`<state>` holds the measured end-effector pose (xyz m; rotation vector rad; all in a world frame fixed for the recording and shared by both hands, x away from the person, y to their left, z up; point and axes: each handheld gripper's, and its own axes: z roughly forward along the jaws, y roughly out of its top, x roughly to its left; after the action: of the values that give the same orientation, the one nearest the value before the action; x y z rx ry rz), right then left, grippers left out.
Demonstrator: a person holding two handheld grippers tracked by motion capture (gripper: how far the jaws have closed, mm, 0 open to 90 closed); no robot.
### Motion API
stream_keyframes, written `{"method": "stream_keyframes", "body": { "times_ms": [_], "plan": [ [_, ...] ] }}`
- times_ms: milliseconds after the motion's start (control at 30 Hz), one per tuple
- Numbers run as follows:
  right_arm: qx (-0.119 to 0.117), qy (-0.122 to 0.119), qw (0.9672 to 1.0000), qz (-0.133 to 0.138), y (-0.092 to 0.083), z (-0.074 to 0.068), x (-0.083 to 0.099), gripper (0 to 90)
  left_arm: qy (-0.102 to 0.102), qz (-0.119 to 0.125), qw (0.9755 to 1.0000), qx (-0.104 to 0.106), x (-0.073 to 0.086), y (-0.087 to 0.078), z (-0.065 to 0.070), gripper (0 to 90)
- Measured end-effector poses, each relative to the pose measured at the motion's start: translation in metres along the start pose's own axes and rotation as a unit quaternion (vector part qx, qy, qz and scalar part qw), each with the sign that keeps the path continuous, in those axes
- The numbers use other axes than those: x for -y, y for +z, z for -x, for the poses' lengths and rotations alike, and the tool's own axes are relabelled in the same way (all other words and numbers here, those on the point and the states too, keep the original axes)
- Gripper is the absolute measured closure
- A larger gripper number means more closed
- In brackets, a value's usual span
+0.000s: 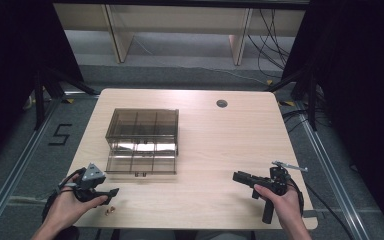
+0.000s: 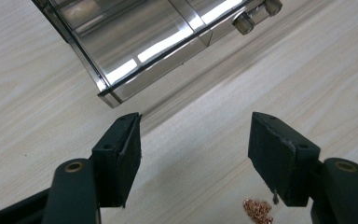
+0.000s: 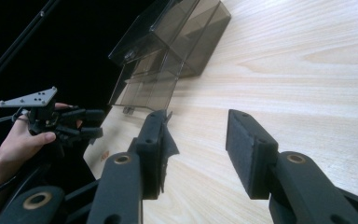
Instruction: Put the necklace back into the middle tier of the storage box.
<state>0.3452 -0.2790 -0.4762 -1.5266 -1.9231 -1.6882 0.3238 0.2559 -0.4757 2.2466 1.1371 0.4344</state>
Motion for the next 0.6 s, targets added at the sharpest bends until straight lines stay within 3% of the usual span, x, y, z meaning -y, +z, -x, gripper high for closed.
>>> {"method": "stream_keyframes", "body": {
  "times_ms": [200, 333, 400, 433, 467, 600],
  "plan": [
    [0.017, 0.0, 0.9999, 0.0, -0.001, 0.0, 0.0, 58.0, 0.007, -0.027, 0.9996, -0.011, -0.004, -0.003, -0.001, 39.3],
    [0.048, -0.013, 0.9987, -0.006, -0.002, -0.002, -0.001, 57.5, 0.013, -0.034, 0.9991, -0.023, -0.007, -0.005, 0.001, 41.3],
    [0.078, -0.03, 0.9965, -0.01, -0.003, -0.003, -0.002, 57.4, 0.026, -0.045, 0.9985, -0.019, -0.01, -0.006, 0.0, 42.7],
    [0.09, -0.035, 0.9953, -0.009, -0.004, -0.004, -0.003, 57.1, 0.022, -0.052, 0.9982, -0.019, -0.012, -0.007, 0.001, 43.0],
    [0.111, -0.049, 0.9926, -0.012, -0.004, -0.004, -0.003, 57.3, 0.023, -0.05, 0.9983, -0.016, -0.013, -0.007, 0.001, 43.3],
    [0.162, -0.061, 0.9845, -0.028, -0.007, -0.007, -0.005, 57.8, 0.02, -0.077, 0.9967, -0.012, -0.017, -0.006, 0.002, 44.4]
  ]
}}
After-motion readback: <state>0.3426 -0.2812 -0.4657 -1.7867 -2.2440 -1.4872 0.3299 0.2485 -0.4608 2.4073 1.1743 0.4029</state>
